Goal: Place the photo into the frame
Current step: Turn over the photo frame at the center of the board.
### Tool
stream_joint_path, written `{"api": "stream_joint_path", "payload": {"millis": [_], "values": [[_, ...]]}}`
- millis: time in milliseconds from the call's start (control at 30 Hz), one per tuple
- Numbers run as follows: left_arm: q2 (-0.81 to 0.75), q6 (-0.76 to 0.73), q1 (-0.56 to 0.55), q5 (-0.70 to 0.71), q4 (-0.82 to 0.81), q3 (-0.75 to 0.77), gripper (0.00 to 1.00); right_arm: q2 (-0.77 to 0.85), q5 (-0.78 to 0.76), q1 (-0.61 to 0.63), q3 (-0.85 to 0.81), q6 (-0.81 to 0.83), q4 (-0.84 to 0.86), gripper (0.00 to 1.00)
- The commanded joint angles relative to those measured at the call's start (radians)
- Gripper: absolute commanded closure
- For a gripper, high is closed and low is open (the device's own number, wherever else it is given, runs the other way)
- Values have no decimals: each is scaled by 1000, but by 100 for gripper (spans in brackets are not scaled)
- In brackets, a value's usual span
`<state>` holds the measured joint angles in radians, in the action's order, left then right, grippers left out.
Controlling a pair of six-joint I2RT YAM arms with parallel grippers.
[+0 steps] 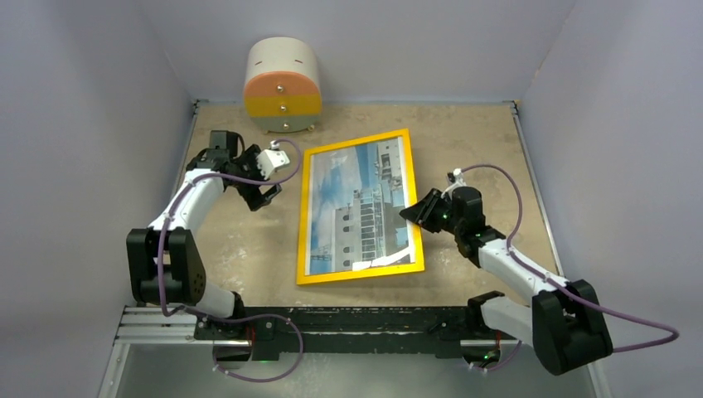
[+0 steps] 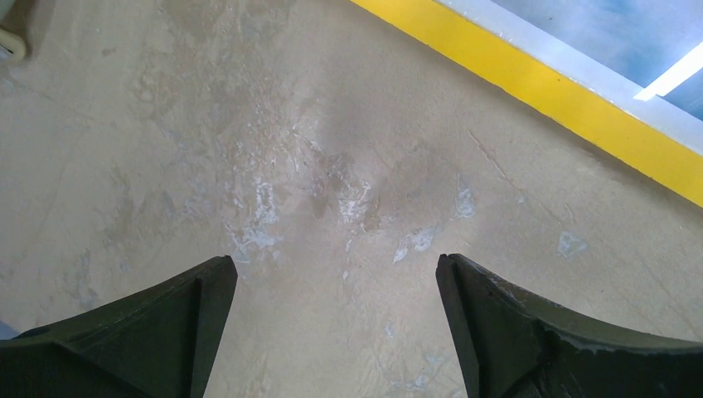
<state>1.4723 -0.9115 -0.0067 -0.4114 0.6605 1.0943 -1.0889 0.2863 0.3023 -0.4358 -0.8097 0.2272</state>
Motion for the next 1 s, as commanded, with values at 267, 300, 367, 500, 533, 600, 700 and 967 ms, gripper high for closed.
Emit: {"api": "stream_joint_path", "payload": {"millis": [267, 300, 367, 500, 533, 600, 700, 967], "values": [[101, 2, 7, 26, -86, -74, 0, -173, 115, -11, 120, -5, 328, 81], [109, 5, 7, 24, -83, -71, 0, -193, 125, -16, 122, -10, 341, 80], [114, 8, 7, 21, -84, -69, 0, -227, 147, -27, 135, -26, 383, 79], [114, -3, 7, 15, -85, -78, 0, -293, 198, -54, 166, -71, 488, 69], [115, -7, 7, 16, -85, -80, 0, -313, 214, -58, 172, -79, 517, 68], [117, -8, 7, 26, -99, -93, 0, -352, 244, -63, 182, -100, 572, 64], [130, -10, 7, 42, -108, -95, 0, -414, 284, -66, 194, -131, 652, 55], [140, -18, 7, 39, -98, -71, 0, -437, 288, -74, 195, -139, 658, 30]]}}
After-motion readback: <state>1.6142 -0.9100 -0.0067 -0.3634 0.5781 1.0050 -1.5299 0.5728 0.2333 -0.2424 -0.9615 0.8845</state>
